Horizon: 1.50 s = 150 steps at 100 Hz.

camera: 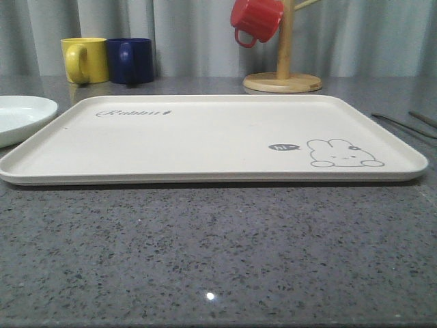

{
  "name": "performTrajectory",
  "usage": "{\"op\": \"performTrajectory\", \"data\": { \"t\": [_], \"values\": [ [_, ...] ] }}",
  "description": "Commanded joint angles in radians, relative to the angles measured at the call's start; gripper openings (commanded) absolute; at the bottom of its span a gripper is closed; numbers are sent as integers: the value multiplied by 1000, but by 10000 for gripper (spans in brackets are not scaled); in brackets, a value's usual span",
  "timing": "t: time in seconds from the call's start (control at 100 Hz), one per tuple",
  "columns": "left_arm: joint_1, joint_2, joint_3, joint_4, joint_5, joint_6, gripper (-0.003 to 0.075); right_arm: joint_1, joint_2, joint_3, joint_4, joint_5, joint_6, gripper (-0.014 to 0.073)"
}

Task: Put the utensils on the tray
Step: 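Grasp the white plate rim with the left gripper and lift it, then carry the plate over the tray and lower it onto the tray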

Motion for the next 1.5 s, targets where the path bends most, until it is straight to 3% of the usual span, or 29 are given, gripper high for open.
{"op": "performTrajectory", "data": {
  "t": [0.0, 0.16, 0.38, 0.66, 0.9, 1.03, 1.2, 1.49],
  "values": [
    [4, -23, -31, -17, -10, -1, 488, 3, -1, -1, -6, -78, -10, -69],
    [4, -17, -31, -17, 9, 25, 384, 3, -1, -1, -6, -78, -10, -69],
    [4, -17, -31, -20, 13, 53, -20, 3, -1, -1, -6, -78, -10, -69],
    [34, -77, -34, -47, 21, 96, -19, 3, -1, -1, -6, -78, -10, -69],
    [167, -191, -34, -373, 84, 300, -19, 3, -1, -1, -6, -78, -10, -69],
    [180, -230, -41, -483, 133, 367, -19, 3, -1, -1, -6, -78, -10, -69],
    [92, -236, -92, -514, 186, 384, -19, 3, -1, -1, -6, -78, -10, -69],
    [-181, -196, -125, -513, 162, 381, -19, 3, -1, -1, -6, -78, -10, -69]
  ]
}}
